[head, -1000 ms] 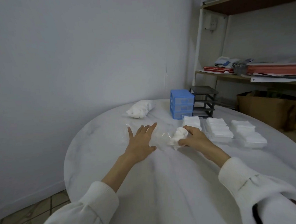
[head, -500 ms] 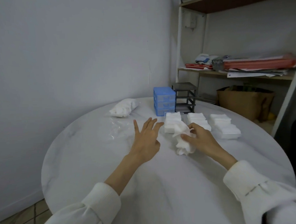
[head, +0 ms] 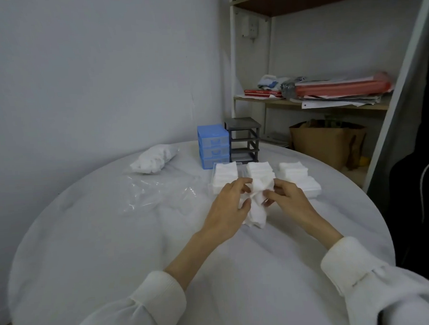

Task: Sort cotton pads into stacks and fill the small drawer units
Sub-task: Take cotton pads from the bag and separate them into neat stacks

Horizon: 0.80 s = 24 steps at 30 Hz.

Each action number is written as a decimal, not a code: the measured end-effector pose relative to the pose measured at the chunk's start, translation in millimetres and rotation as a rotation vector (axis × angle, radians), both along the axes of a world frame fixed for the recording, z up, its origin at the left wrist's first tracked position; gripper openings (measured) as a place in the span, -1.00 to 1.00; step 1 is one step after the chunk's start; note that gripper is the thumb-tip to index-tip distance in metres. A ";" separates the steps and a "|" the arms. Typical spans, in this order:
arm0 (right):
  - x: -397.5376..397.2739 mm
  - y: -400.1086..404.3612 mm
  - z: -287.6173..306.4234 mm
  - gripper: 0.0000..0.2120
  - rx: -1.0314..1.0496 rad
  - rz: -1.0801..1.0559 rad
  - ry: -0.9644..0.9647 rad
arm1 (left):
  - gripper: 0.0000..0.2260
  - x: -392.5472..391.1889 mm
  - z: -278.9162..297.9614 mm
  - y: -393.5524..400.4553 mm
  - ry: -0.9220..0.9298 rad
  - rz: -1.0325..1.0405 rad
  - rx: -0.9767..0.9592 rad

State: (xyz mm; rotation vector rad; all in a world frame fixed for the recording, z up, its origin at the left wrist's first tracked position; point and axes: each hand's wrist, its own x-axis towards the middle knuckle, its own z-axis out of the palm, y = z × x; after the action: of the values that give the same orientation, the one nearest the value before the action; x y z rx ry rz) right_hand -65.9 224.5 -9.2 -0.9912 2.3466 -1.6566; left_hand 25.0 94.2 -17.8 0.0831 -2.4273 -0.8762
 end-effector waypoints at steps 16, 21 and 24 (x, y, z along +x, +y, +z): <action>0.4 -16.6 2.9 -0.89 -0.300 0.170 -0.152 | -0.94 -7.6 10.9 -7.3 0.215 0.097 0.440; -3.3 -14.6 2.7 -0.90 -0.426 0.051 -0.251 | -0.92 -6.9 9.2 -6.4 0.158 0.070 0.464; -8.3 -9.2 1.8 -0.88 -0.477 -0.027 -0.256 | -0.88 -6.7 9.6 -8.5 0.151 0.097 0.531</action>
State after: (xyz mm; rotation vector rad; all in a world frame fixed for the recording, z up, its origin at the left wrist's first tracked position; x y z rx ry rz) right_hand -74.2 215.3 -7.4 -0.7465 1.8507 -2.2605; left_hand 18.3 85.7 -8.1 0.3145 -1.9793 -1.4039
